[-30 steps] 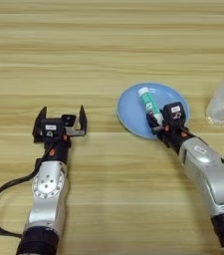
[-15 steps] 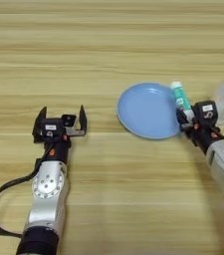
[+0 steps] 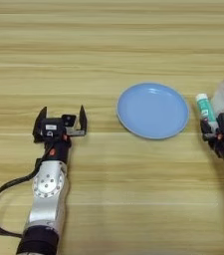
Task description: Move the objects on the table
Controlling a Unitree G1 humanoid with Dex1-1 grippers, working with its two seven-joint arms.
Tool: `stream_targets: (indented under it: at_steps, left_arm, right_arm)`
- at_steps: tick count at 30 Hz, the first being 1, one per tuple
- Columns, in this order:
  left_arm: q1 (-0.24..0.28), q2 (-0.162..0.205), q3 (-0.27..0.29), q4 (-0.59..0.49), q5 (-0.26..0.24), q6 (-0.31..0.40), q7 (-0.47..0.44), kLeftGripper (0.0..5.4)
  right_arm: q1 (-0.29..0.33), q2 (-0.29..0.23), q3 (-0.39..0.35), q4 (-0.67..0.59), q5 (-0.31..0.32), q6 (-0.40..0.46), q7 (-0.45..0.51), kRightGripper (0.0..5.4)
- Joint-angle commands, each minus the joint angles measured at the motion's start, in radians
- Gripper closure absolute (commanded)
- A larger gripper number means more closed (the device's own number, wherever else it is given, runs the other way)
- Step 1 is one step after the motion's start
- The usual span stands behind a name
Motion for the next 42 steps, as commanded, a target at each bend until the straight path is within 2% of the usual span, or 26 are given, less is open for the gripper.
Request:
stream_targets:
  at_steps: [1, 9, 14, 15, 19, 35, 39, 42]
  left_arm:
    - [-0.004, 0.003, 0.002, 0.005, 0.012, 0.007, 0.002, 0.00]
    - [-0.003, 0.004, 0.003, 0.003, 0.012, 0.007, 0.002, 0.00]
    - [-0.003, 0.005, 0.005, 0.004, 0.012, 0.006, 0.002, 0.00]
    - [-0.003, 0.005, 0.005, 0.004, 0.012, 0.007, 0.003, 0.00]
    - [-0.003, 0.006, 0.006, 0.002, 0.013, 0.007, 0.002, 0.00]
    - [-0.003, 0.007, 0.009, 0.002, 0.013, 0.008, 0.001, 0.00]
    - [-0.004, 0.008, 0.010, 0.003, 0.011, 0.008, -0.001, 0.00]
    - [-0.003, 0.008, 0.011, 0.004, 0.011, 0.007, -0.001, 0.00]
  right_arm:
    - [-0.021, -0.003, -0.003, 0.057, 0.004, -0.020, 0.004, 3.71]
    - [-0.056, 0.003, 0.004, 0.205, -0.005, -0.076, 0.002, 3.71]
    - [-0.068, 0.005, 0.008, 0.251, -0.007, -0.101, 0.002, 3.71]
    - [-0.069, 0.003, 0.008, 0.254, -0.011, -0.104, -0.003, 3.42]
    - [-0.065, -0.004, 0.006, 0.239, -0.013, -0.103, -0.006, 2.97]
    - [0.008, -0.014, 0.024, -0.017, -0.016, -0.030, -0.005, 1.39]
    - [0.043, -0.009, 0.052, -0.143, 0.017, 0.013, 0.028, 0.91]
    - [0.053, -0.001, 0.073, -0.191, 0.032, 0.033, 0.043, 0.56]
